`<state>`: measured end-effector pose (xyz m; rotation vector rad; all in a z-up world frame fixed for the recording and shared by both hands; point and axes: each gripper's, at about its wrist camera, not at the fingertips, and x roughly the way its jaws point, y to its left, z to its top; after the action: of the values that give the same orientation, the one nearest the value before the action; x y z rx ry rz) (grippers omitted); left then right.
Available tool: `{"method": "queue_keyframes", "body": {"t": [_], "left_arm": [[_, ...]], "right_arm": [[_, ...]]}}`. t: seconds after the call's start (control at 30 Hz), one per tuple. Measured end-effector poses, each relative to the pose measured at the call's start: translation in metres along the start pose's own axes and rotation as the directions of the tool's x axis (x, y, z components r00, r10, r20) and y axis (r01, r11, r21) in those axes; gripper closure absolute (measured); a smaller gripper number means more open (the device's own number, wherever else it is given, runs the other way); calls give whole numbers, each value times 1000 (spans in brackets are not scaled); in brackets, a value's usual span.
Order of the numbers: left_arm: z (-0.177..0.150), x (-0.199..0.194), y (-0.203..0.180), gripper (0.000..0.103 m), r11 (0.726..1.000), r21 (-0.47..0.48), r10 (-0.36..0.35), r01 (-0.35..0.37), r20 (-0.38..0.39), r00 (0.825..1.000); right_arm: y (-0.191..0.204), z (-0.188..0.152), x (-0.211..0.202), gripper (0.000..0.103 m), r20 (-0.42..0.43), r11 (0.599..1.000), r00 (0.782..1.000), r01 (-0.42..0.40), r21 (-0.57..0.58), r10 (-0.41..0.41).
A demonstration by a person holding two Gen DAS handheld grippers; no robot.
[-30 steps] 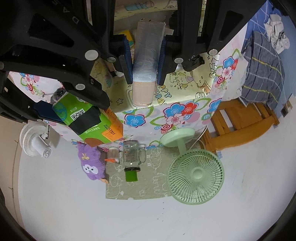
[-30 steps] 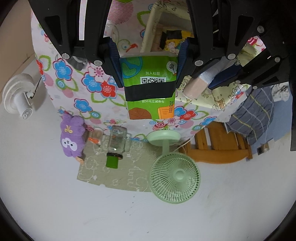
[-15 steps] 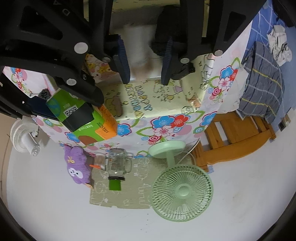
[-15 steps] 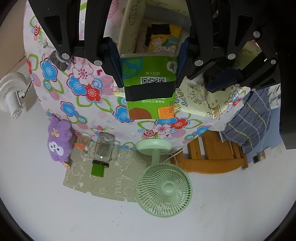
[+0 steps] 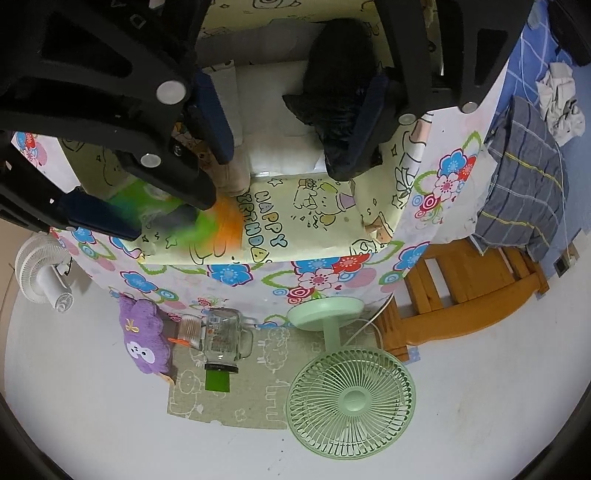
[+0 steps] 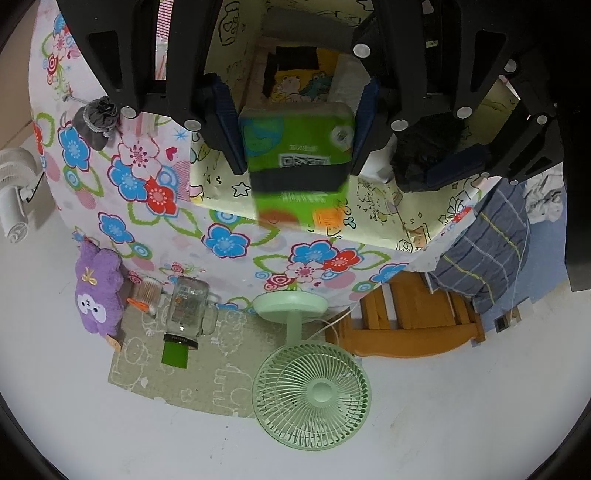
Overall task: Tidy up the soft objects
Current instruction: 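Release the white roll into the box while the right tool drops the green tissue pack in, then move both open tools back toward the clear tube and grey pouch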
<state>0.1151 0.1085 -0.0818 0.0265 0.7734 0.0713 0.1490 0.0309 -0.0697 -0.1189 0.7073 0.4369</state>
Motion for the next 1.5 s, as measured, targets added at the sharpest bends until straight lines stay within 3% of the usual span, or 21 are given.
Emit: {"method": "queue_keyframes", "body": {"t": [0.3, 1.5], "left_arm": [[-1, -13, -11, 24, 1000, 14, -10, 10, 21, 1000], [4, -84, -90, 4, 996, 82, -53, 41, 159, 986]], "right_arm": [[-6, -3, -16, 22, 44, 1000, 999, 24, 6, -25], [-69, -22, -114, 3, 175, 990, 978, 98, 106, -116]]}}
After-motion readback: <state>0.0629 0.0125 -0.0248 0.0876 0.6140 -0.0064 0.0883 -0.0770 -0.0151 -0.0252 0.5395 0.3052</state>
